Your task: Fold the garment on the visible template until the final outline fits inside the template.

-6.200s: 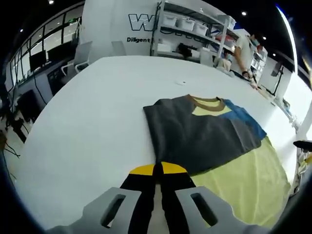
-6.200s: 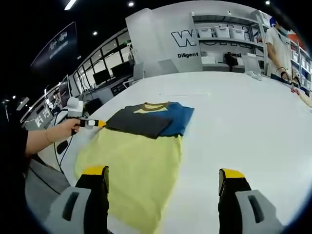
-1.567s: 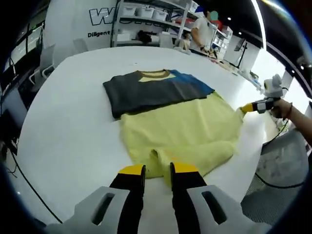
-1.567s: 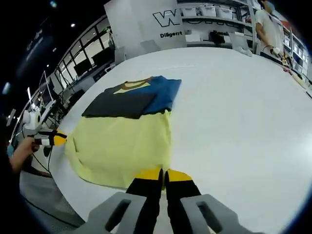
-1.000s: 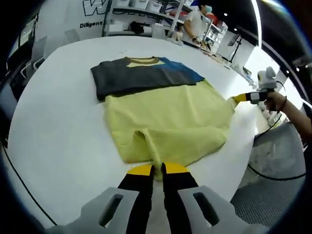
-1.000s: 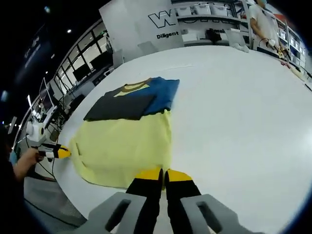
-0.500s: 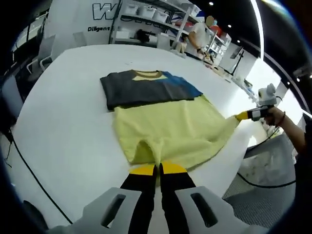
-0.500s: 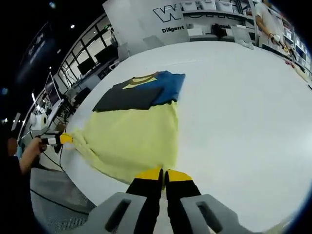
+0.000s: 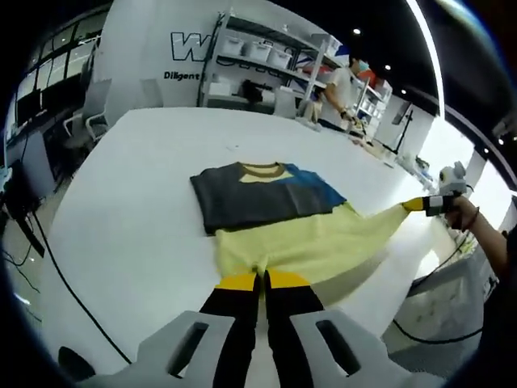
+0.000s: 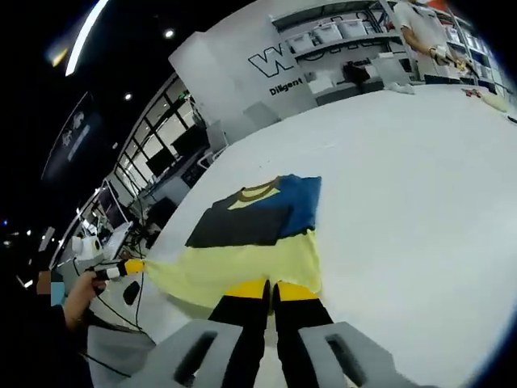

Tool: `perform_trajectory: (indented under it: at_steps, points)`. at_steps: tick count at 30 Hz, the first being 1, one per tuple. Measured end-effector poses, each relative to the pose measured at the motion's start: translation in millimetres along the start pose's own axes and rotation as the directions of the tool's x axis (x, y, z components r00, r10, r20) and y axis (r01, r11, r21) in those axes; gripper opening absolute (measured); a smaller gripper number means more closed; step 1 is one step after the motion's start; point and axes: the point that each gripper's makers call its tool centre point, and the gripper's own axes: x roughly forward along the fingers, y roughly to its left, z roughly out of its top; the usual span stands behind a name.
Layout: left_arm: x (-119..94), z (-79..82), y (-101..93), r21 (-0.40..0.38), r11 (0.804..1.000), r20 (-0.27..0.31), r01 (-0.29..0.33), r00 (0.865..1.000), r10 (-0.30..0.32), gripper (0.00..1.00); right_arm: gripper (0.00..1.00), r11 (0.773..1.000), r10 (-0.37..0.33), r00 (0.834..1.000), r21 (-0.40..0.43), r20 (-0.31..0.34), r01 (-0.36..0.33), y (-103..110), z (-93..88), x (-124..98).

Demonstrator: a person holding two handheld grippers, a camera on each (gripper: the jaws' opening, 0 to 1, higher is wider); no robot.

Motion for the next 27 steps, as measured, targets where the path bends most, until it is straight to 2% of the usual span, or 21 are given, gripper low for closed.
perform_trajectory:
  at_steps: [7, 12, 16, 20, 24, 27]
  points:
    - [18, 24.7, 12.1, -0.005, 0.998, 0.047, -0.063, 0.997, 0.063, 0.01, 0.0, 0.999, 0.01, 0.999, -0.031, 0.036, -0.009, 0, 31.2, 18]
    - [30, 42.4, 13.0, 0.001, 0.998, 0.071, -0.061, 0.996, 0.061, 0.01, 0.0, 0.998, -0.004, 0.999, -0.067, 0.04, 0.007, -4, 48.4, 32]
    - [40, 63.0, 21.1, 0.032, 0.996, 0.093, -0.083, 0.992, 0.08, 0.01, 0.0, 0.997, -0.01, 0.999, -0.078, 0.038, 0.013, -8, 57.5, 41]
    - [49, 80.4, 29.2, 0.022, 0.996, 0.119, -0.089, 0.989, 0.086, 0.01, 0.0, 0.996, -0.015, 0.999, -0.091, 0.046, 0.019, -11, 71.3, 51]
    - [60, 90.9, 37.9, 0.016, 0.994, 0.128, -0.107, 0.986, 0.105, 0.01, 0.0, 0.994, -0.017, 0.998, -0.103, 0.056, 0.023, -12, 83.4, 57]
    - [70, 97.8, 44.2, 0.025, 0.992, 0.129, -0.123, 0.985, 0.119, 0.01, 0.0, 0.993, -0.016, 0.997, -0.115, 0.07, 0.024, -11, 100.1, 70]
